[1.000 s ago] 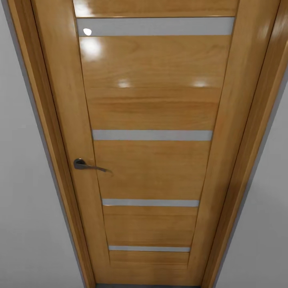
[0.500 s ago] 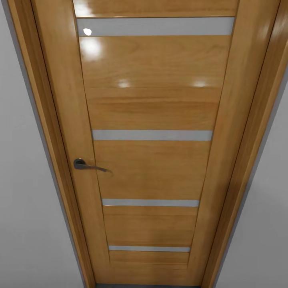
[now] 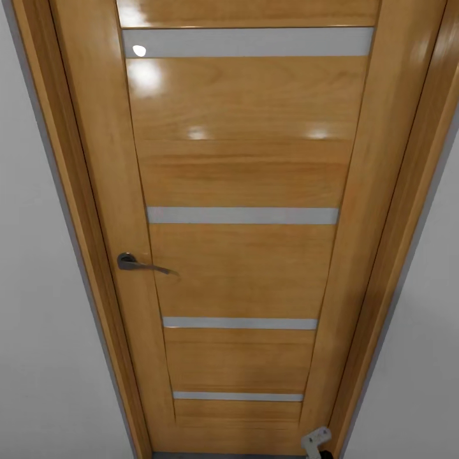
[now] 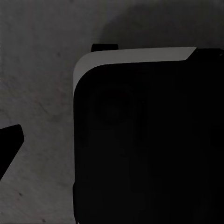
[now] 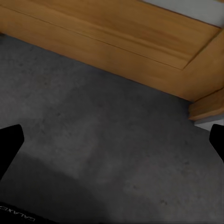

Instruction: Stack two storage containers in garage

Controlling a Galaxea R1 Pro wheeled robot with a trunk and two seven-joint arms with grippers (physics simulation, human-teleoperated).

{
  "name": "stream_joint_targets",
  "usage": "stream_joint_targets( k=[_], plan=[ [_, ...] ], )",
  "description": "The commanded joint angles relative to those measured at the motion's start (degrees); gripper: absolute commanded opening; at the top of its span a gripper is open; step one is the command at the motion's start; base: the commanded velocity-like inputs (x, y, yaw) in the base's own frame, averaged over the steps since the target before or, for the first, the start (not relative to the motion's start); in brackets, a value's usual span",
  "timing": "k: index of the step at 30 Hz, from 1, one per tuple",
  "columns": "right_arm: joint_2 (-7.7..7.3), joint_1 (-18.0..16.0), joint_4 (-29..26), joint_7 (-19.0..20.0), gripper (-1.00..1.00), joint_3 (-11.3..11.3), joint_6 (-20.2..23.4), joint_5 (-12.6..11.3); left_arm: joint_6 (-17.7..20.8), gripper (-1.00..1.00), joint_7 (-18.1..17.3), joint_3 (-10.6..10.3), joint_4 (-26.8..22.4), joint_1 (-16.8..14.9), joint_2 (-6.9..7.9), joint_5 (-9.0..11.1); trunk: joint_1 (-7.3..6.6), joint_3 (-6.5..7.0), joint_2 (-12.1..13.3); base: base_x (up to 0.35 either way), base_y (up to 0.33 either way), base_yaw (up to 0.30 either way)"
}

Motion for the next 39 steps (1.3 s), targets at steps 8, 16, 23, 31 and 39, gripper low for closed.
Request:
stream_joint_targets(
  k=[8, 16, 23, 31, 39],
  plan=[
    [0.27, -0.05, -2.28, -1.91, 1.0, 0.25, 0.66, -0.08, -0.15, 1.0, -0.03, 0.03, 0.02, -0.02, 0.0, 0.08, 0.0, -0.06, -0.04, 0.0, 0.0, 0.0],
    [5.01, -3.1, -10.92, -9.19, 1.0, 0.36, 1.93, 4.27, -0.15, 1.0, 0.01, 0.03, 0.02, -0.02, -0.01, 0.05, 0.0, -0.06, -0.04, 0.0, 0.0, 0.0],
    [10.43, -9.48, -12.14, -10.08, 1.0, 0.38, 6.02, 6.82, -0.15, 1.0, 0.1, 0.03, 0.02, -0.02, 0.0, 0.07, 0.0, -0.06, -0.04, 0.0, 0.0, 0.0],
    [11.25, -11.9, -17.16, -10.35, 1.0, 0.38, 8.73, 7.17, -0.15, 1.0, 0.05, 0.03, 0.02, -0.02, 0.0, 0.07, 0.0, -0.06, -0.04, 0.0, 0.0, 0.0],
    [13.38, -17.22, -19.57, -10.61, 1.0, 0.38, 13.99, 7.19, -0.15, 1.0, 0.02, 0.03, -0.05, -0.02, -0.01, 0.09, 0.0, -0.06, -0.04, 0.0, 0.0, 0.0]
  ],
)
